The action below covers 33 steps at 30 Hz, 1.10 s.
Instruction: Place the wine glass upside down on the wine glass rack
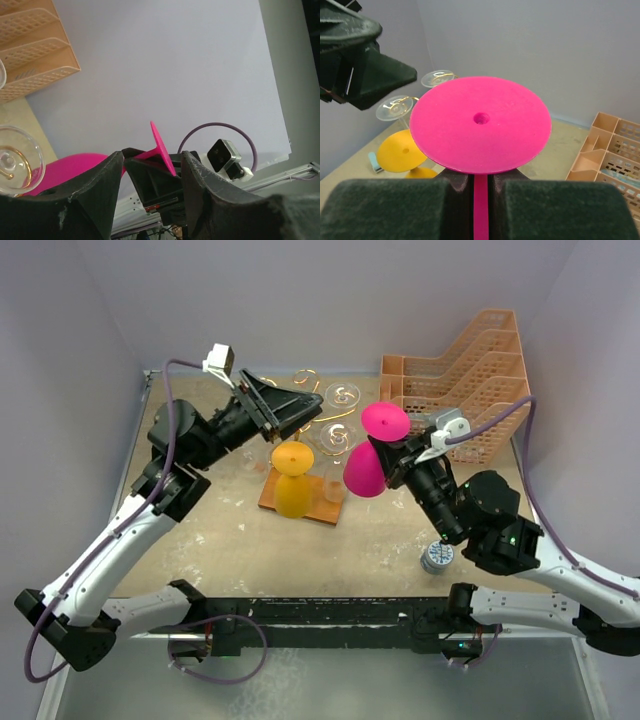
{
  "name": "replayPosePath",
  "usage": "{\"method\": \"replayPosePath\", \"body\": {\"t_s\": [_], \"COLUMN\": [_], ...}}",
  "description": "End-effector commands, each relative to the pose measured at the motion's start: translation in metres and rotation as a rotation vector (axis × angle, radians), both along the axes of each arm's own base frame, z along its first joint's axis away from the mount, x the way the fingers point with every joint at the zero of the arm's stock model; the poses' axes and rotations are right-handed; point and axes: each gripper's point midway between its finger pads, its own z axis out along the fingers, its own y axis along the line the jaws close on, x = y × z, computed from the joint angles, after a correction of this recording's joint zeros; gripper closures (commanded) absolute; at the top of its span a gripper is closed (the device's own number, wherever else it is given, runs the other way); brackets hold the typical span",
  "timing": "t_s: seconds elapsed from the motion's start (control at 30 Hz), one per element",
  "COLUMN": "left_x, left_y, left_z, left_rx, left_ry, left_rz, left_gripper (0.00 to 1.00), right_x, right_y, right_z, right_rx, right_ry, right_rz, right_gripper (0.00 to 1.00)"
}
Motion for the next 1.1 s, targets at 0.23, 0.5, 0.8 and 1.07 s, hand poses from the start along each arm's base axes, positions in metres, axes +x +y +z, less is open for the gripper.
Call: {"method": "replayPosePath", "body": {"t_s": [0.23, 0.5, 0.8, 1.07], "left_x": [-0.020, -0.022, -0.023, -0.027], "left_y": [-0.043, -0.056, -0.066, -0.073], "left_z": [-0.006, -0.008, -0.003, 0.008], "left_rx": [-0.002, -0.026, -0.059, -0.071], "left_ry": [0.074, 0.110, 0.131, 0.124], "left_rz": [-0.079, -0.091, -0.133, -0.179], "left_gripper": [0.54, 0.62, 0.88, 1.00], "right_x": [0.006, 0.007, -0.001, -0.006], "right_y": [0.002, 0.010, 0.017, 0.018], "right_z": [0.014, 0.015, 0.011, 0.012], "right_rx": [-0.016, -0.036, -0.065, -0.058], "right_ry": [-0.055, -0.070, -0.072, -0.049], "right_rz": [-0.034, -0.017, 0.056, 0.085], "right_gripper": [1.00, 1.00, 1.00, 1.00]}}
